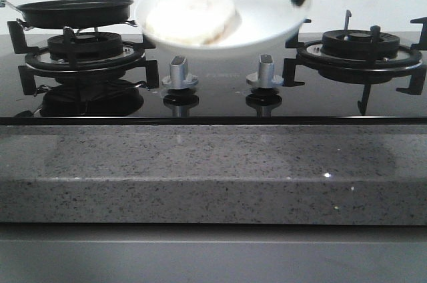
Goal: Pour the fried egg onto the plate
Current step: 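Lower the plate with the egg between the knobs and open the right gripper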
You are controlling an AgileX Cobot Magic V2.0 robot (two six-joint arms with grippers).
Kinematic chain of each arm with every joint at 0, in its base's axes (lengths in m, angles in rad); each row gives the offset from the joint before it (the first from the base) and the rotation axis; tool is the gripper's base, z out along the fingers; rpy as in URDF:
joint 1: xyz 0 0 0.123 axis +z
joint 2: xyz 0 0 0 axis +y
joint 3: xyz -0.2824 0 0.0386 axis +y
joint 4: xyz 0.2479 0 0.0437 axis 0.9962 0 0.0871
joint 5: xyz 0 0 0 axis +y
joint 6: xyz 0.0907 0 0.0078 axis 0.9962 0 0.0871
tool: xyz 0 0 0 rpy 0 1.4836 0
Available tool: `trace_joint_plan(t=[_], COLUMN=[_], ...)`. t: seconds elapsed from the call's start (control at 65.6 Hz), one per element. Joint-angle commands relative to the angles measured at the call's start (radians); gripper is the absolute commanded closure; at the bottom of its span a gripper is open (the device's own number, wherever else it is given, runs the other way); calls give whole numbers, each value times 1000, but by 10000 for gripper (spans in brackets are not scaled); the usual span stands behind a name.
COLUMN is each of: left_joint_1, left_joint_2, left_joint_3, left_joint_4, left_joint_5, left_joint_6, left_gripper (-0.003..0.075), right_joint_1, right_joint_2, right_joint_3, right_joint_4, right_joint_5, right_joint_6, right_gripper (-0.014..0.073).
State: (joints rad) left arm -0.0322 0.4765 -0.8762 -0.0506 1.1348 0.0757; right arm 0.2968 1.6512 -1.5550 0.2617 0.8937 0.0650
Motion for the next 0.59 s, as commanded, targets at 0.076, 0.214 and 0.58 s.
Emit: trace_joint_plan(t=[0.076,0.214,0.58], left_joint_1=[-8,-8,-8], left_joint_2=[8,8,8], left_joint_3=[-23,-23,-23], left_joint_4=[-4,-4,-4], left_joint_5=[-61,-61,-61], left_joint_6=[-8,-8,-8], left_gripper=[208,208,208], right_joint_1=[-39,-71,-102], right_joint_2=[58,146,345], right_joint_3=[-177,-288,-460], right_joint_4=[50,62,160], right_joint_5=[22,74,128], right_joint_6=[-1,5,22], right_gripper=[659,659,659])
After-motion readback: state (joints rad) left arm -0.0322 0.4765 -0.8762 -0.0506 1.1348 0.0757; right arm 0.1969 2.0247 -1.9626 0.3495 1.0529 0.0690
